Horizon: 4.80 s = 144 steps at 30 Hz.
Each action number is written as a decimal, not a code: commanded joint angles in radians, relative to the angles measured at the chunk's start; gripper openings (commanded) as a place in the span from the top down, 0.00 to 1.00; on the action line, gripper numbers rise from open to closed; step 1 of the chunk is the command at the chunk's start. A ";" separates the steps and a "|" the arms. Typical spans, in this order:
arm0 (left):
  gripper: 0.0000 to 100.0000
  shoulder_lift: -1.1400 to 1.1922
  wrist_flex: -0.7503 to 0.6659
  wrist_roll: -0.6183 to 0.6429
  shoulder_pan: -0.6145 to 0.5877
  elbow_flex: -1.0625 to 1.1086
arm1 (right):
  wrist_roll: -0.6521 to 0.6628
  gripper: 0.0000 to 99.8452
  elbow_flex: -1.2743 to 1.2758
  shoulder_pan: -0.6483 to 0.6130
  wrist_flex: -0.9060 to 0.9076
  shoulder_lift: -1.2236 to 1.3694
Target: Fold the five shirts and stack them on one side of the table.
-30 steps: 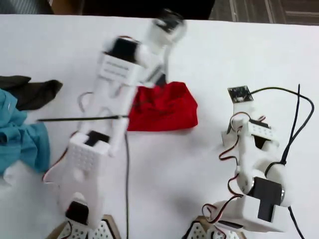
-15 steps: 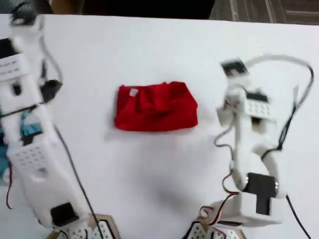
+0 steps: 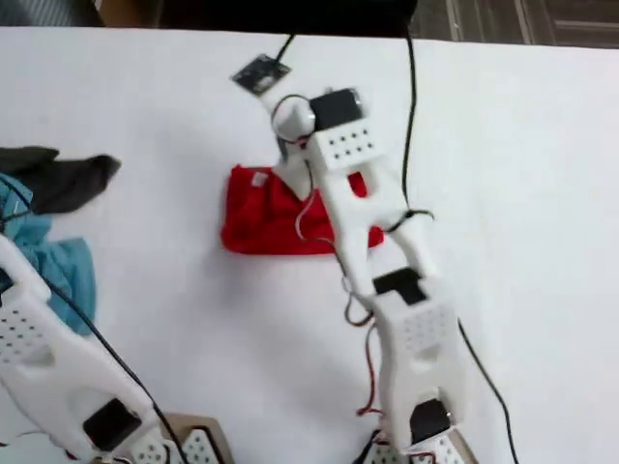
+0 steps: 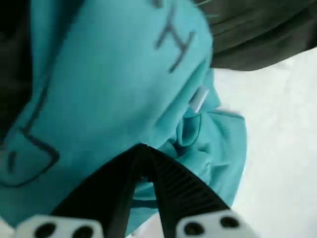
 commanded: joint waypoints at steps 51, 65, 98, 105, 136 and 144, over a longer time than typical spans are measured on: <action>0.97 -0.063 -0.450 0.311 0.100 0.710 | 0.147 0.98 0.474 0.113 -0.019 -0.470; 0.97 -0.063 -0.450 0.311 0.101 0.710 | -0.213 0.78 0.235 0.239 -0.199 -0.124; 0.97 -0.063 -0.450 0.311 0.101 0.710 | -0.190 0.98 -0.196 0.197 -0.018 0.203; 0.97 -0.063 -0.450 0.311 0.103 0.710 | -0.008 0.98 -0.342 0.255 0.002 0.205; 0.97 -0.063 -0.453 0.311 0.103 0.710 | 0.002 0.97 -0.325 0.131 0.012 0.110; 0.97 -0.063 -0.457 0.311 0.103 0.710 | 0.003 0.98 -0.101 0.068 0.012 0.108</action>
